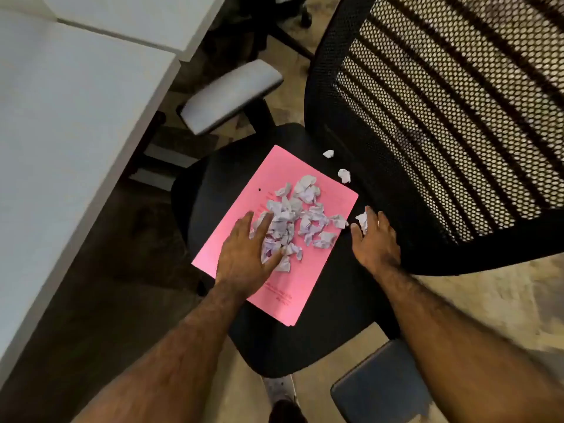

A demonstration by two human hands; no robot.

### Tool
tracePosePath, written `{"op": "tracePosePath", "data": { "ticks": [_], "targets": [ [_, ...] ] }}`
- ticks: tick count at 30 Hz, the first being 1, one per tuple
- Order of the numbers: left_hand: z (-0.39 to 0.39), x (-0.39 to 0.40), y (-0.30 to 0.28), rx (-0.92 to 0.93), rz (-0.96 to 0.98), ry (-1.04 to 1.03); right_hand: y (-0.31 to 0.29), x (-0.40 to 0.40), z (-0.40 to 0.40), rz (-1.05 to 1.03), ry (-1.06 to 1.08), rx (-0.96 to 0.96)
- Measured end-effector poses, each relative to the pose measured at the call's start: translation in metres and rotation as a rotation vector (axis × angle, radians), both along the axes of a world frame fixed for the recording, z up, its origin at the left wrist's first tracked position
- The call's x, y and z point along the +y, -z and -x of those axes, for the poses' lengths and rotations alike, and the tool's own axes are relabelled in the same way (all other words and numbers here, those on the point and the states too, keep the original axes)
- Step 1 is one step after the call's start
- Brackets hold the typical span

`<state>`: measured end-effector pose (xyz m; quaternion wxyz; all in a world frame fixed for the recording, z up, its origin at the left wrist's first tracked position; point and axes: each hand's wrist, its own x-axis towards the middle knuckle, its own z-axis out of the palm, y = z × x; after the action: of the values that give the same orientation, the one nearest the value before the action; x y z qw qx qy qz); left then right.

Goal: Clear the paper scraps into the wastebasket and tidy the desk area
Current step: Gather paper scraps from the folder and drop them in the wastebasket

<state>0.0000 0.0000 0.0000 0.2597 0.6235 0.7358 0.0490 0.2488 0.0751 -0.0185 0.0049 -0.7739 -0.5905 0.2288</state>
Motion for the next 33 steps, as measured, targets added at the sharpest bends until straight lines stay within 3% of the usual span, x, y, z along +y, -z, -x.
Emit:
{"op": "tracePosePath", "data": {
  "ticks": [7,13,16,25,33],
  "targets": [
    [-0.007,0.035,0.024,0.099,-0.062,0.027,0.026,0.02,0.001,-0.053,-0.068,-0.063],
    [-0.019,0.05,0.034,0.146,-0.077,0.017,0.019,0.008,0.03,-0.365,-0.124,0.008],
    [-0.026,0.053,0.038,0.163,-0.09,0.002,0.023,0.004,0.05,-0.407,-0.208,0.071],
    [-0.027,0.057,0.039,0.03,-0.208,-0.065,0.041,0.007,0.07,-0.237,-0.359,-0.162],
    [-0.022,0.063,0.042,-0.22,-0.33,-0.298,0.057,0.005,0.073,-0.345,-0.473,-0.297]
  ]
}}
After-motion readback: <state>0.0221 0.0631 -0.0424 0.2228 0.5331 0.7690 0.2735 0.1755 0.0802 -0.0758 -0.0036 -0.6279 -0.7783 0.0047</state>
